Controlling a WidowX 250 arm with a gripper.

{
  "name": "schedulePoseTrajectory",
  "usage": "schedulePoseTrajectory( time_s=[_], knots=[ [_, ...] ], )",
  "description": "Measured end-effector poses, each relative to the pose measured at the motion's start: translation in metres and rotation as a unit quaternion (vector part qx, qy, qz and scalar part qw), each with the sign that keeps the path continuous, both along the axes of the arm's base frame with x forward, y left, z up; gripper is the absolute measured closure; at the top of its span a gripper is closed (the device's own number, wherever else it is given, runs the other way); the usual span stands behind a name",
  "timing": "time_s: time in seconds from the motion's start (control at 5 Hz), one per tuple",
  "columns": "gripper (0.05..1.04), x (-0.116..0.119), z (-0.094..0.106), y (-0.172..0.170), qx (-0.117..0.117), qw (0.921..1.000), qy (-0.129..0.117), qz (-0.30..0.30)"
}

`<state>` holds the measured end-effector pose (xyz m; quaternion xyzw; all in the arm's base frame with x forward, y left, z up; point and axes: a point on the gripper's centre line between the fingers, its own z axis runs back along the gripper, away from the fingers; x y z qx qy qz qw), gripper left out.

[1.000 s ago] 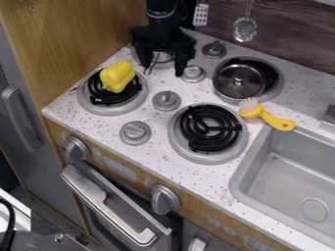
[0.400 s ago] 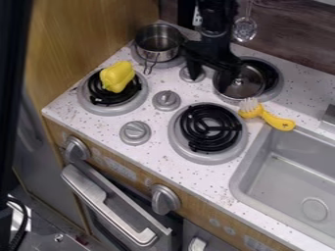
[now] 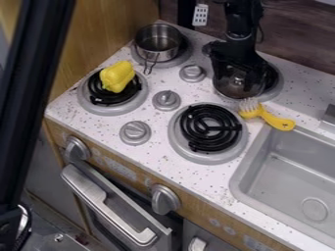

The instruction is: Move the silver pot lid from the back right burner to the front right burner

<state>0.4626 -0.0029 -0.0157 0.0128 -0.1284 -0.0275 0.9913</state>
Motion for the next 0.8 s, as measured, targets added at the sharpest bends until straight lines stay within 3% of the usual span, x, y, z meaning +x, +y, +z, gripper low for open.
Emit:
schedulePoseTrajectory(
  time_s=[0.4,0.8],
  knots=[
    [0.085,0.03,-0.009,0.003,0.007,0.9997,-0.015,0.017],
    [0.085,0.047,-0.017,0.003,0.009,0.9997,-0.013,0.018]
  ],
)
